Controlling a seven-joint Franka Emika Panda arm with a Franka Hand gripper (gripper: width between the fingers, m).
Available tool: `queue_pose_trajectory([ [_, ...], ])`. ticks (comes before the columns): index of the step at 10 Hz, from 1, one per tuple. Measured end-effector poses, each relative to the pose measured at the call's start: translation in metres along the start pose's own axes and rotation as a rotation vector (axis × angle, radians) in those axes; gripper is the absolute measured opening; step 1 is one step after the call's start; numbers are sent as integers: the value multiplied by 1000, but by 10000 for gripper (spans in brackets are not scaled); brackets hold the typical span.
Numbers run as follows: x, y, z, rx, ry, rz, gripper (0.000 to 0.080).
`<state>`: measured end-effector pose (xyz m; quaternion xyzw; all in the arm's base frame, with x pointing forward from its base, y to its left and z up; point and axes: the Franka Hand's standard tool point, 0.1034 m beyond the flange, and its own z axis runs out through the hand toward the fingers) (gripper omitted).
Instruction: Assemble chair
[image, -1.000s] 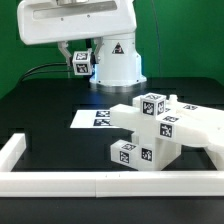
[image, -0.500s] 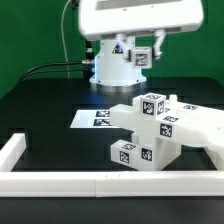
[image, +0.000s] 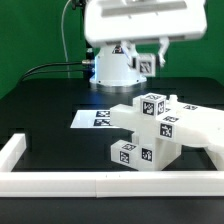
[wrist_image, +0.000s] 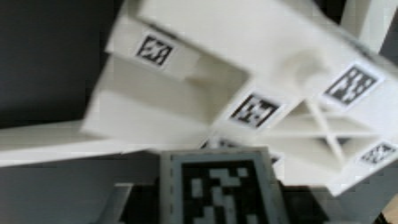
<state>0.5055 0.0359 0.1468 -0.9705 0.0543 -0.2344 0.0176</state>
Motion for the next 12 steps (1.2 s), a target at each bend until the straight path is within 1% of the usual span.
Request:
queue_pose_trajectory([
  [1, -3, -9, 12, 2, -13, -3, 281],
  [2, -3, -20, 18, 7, -10, -6, 281],
  [3, -6, -28, 20, 14, -14, -4, 281],
  [4, -5, -25, 20, 11, -14, -4, 281],
  [6, -6, -25, 20, 11, -14, -4, 281],
  [7, -10, -28, 19, 11, -8, -13, 281],
  [9, -17, -41, 19, 23, -14, -32, 281],
  [12, -17, -41, 21, 21, -17, -34, 281],
])
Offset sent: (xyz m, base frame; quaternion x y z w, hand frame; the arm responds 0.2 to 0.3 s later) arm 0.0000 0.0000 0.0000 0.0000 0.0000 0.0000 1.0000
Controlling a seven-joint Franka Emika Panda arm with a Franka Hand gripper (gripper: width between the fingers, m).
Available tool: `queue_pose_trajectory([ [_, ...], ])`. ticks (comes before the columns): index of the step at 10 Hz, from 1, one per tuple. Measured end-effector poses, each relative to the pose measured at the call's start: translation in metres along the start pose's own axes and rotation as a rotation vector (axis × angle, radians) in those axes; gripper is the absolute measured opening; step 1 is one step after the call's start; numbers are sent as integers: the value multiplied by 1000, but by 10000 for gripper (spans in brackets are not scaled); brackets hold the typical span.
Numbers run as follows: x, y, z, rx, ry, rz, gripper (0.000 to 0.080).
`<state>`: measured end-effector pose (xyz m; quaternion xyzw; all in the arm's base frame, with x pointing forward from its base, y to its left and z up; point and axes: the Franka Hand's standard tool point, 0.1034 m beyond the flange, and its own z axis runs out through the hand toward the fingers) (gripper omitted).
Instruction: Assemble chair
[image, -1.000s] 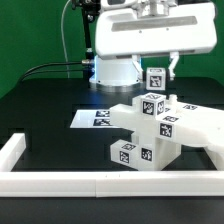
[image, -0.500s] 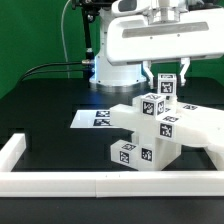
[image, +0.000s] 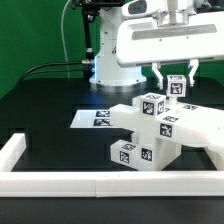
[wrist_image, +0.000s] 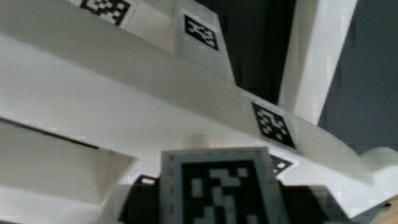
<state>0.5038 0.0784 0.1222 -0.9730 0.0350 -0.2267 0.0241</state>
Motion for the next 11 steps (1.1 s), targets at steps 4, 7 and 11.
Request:
queue_pose_trajectory([
  [4, 0, 3, 5, -8, 9, 0, 281],
  [7, -3, 7, 9, -16, 10, -1, 281],
  [11, -2, 7, 9, -17, 15, -1, 281],
])
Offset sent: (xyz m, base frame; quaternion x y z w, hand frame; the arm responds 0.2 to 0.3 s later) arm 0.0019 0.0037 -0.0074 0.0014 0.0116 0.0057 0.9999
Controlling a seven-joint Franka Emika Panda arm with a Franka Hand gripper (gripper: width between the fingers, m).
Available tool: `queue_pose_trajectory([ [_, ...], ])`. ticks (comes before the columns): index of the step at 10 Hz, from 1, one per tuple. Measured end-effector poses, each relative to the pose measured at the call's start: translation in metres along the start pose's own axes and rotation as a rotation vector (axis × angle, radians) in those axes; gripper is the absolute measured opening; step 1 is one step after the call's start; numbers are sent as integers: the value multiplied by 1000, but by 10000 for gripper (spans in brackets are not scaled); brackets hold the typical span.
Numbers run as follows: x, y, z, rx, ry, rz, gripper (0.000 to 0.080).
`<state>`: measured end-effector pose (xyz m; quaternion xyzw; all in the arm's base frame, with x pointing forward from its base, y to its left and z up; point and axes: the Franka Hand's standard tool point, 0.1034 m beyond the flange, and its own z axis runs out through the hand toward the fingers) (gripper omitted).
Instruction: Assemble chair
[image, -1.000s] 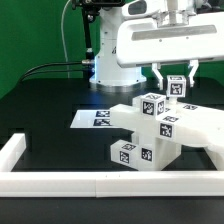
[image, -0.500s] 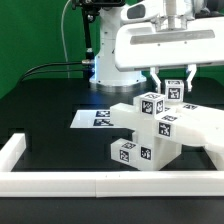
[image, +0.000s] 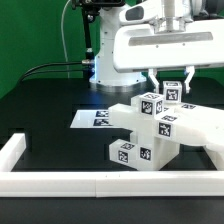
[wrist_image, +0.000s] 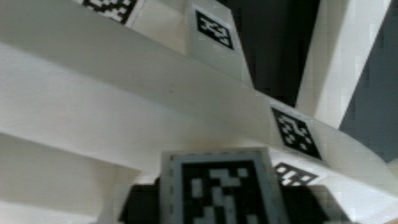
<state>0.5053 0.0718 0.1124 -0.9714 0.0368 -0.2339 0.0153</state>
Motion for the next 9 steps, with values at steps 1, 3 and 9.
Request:
queue_pose_trajectory([
  [1, 0, 0, 0, 0, 0, 0, 281],
  [3, -4, -3, 1, 10, -49, 4, 577],
  [9, 2, 0, 0, 74, -502, 48, 649],
])
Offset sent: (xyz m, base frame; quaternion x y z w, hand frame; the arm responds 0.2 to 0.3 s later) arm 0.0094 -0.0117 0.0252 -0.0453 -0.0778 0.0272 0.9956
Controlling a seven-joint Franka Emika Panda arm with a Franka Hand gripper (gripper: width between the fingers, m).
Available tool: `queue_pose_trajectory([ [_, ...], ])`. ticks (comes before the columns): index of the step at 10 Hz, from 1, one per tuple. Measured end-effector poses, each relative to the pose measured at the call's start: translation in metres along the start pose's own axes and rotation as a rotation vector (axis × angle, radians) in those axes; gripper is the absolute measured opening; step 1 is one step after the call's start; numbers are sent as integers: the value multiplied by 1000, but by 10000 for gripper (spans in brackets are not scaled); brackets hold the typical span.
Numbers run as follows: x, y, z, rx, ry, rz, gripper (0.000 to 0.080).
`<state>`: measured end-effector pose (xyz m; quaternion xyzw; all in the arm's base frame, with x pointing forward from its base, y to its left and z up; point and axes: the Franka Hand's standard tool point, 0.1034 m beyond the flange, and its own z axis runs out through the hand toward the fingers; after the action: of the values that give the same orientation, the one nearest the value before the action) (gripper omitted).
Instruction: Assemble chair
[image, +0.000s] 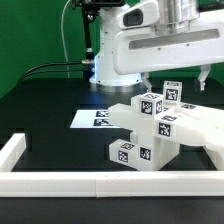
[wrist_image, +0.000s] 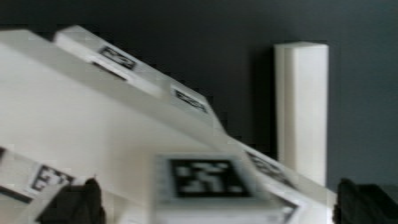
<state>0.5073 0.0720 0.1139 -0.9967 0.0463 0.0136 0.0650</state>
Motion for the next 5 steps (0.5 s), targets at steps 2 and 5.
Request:
queue_pose_trajectory([
  [2, -1, 10, -1, 5, -35, 14, 649],
  [5, -1, 5, 1, -2, -28, 40, 649],
])
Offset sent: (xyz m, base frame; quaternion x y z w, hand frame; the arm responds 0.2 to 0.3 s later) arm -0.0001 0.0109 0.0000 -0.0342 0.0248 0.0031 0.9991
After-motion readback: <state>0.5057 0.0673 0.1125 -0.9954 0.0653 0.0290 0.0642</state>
